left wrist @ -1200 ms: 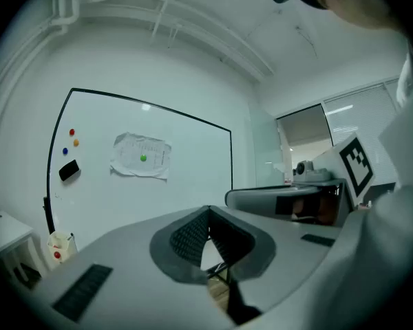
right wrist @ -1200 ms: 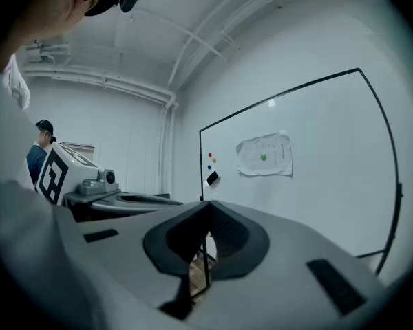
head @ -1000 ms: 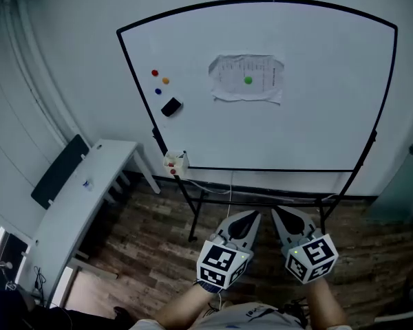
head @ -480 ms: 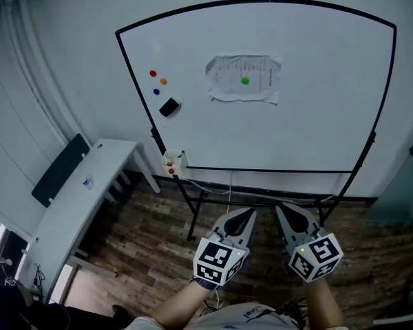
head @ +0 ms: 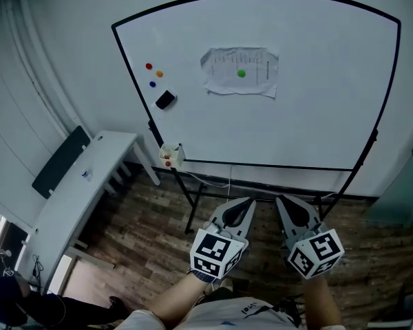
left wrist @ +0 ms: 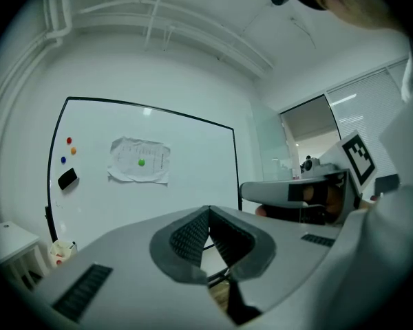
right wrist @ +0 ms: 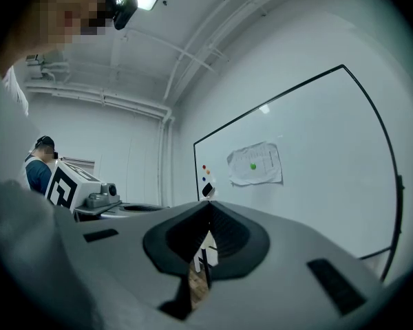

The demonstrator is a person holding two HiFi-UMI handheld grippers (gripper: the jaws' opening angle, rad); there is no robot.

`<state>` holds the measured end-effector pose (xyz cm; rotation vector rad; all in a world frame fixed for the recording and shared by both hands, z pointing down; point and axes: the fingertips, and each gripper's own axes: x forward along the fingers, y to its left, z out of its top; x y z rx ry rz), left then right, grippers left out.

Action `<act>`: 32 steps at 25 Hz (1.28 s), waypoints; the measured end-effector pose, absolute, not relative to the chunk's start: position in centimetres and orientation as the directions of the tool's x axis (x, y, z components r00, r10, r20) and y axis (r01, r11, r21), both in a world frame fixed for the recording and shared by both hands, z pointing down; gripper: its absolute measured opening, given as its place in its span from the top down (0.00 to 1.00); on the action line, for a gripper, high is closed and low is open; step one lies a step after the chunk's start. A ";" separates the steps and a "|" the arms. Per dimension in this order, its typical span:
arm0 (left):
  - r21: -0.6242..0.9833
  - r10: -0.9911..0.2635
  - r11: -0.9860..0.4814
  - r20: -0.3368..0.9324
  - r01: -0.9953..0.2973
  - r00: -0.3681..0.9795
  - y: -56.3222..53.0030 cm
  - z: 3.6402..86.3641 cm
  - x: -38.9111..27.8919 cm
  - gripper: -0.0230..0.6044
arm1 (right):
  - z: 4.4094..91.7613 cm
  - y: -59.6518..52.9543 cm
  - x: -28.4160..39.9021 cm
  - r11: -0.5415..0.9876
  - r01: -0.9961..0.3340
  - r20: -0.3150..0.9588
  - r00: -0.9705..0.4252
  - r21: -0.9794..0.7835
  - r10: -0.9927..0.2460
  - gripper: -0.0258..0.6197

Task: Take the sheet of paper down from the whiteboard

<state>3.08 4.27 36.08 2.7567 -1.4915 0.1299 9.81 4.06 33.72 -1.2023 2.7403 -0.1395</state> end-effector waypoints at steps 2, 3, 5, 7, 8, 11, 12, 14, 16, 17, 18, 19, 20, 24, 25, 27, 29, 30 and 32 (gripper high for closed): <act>-0.034 -0.833 -0.551 0.074 -0.834 0.548 3.5 36.1 3.3 0.94 | 33.6 3.3 10.2 0.669 -0.729 -0.094 -0.663 -0.142 -0.742 0.94; -0.033 -0.833 -0.552 0.073 -0.833 0.549 3.1 36.2 3.4 0.94 | 33.6 2.8 10.3 0.666 -0.733 -0.092 -0.660 -0.142 -0.746 0.94; -0.031 -0.831 -0.554 0.070 -0.832 0.551 2.1 36.4 3.4 0.94 | 33.8 1.8 10.4 0.659 -0.739 -0.086 -0.654 -0.140 -0.751 0.94; -0.030 -0.828 -0.559 0.067 -0.828 0.557 0.9 36.5 3.3 0.94 | 34.0 0.7 10.3 0.652 -0.746 -0.081 -0.647 -0.137 -0.758 0.94; -0.030 -0.826 -0.563 0.065 -0.826 0.560 0.2 36.6 3.2 0.94 | 34.1 0.1 10.2 0.647 -0.750 -0.078 -0.643 -0.135 -0.762 0.94; -0.027 -0.820 -0.572 0.057 -0.820 0.570 -2.2 36.6 2.7 0.94 | 34.2 -2.1 9.7 0.635 -0.762 -0.069 -0.632 -0.128 -0.772 0.94; -0.026 -0.818 -0.574 0.053 -0.818 0.572 -3.3 36.5 2.5 0.94 | 34.2 -3.0 9.5 0.632 -0.765 -0.066 -0.629 -0.125 -0.775 0.94; -0.034 -0.815 -0.579 0.039 -0.814 0.578 -5.4 36.1 2.0 0.94 | 34.1 -5.1 9.1 0.623 -0.773 -0.062 -0.620 -0.120 -0.782 0.94; -0.047 -0.810 -0.586 0.024 -0.809 0.585 -7.8 35.5 1.4 0.94 | 34.0 -7.3 8.5 0.613 -0.781 -0.062 -0.610 -0.117 -0.790 0.94; -0.048 -0.808 -0.589 0.019 -0.807 0.589 -9.0 35.3 1.0 0.94 | 33.9 -8.4 8.1 0.609 -0.785 -0.062 -0.606 -0.116 -0.793 0.94; -0.046 -0.806 -0.592 0.016 -0.804 0.592 -10.2 35.2 0.6 0.94 | 33.8 -9.6 7.7 0.604 -0.789 -0.063 -0.601 -0.113 -0.797 0.94; -0.044 -0.803 -0.596 0.014 -0.802 0.596 -11.5 35.1 0.1 0.94 | 33.7 -10.8 7.3 0.598 -0.794 -0.063 -0.595 -0.112 -0.801 0.94; -0.042 -0.800 -0.600 0.012 -0.799 0.600 -12.7 35.0 -0.3 0.94 | 33.6 -12.0 7.0 0.591 -0.799 -0.063 -0.588 -0.110 -0.806 0.94; -0.046 -0.783 -0.621 0.008 -0.782 0.621 -17.5 34.9 -1.6 0.94 | 33.4 -16.4 6.1 0.554 -0.826 -0.059 -0.551 -0.108 -0.832 0.94; -0.050 -0.779 -0.626 0.004 -0.778 0.627 -18.6 34.8 -1.8 0.94 | 33.3 -17.5 6.0 0.543 -0.833 -0.059 -0.539 -0.107 -0.840 0.94; -0.066 -0.773 -0.633 -0.006 -0.772 0.634 -20.8 34.6 -2.1 0.94 | 33.3 -19.3 6.1 0.519 -0.848 -0.058 -0.516 -0.106 -0.855 0.94; -0.087 -0.770 -0.634 -0.016 -0.768 0.638 -22.7 34.3 -2.2 0.94 | 33.4 -21.0 6.2 0.499 -0.860 -0.053 -0.497 -0.104 -0.866 0.94; -0.095 -0.770 -0.634 -0.019 -0.767 0.638 -23.6 34.1 -2.2 0.94 | 33.4 -21.8 6.3 0.493 -0.864 -0.052 -0.490 -0.101 -0.870 0.94; -0.110 -0.773 -0.628 -0.026 -0.770 0.634 -25.3 33.6 -2.4 0.94 | 33.0 -23.4 6.5 0.488 -0.868 -0.056 -0.484 -0.095 -0.873 0.94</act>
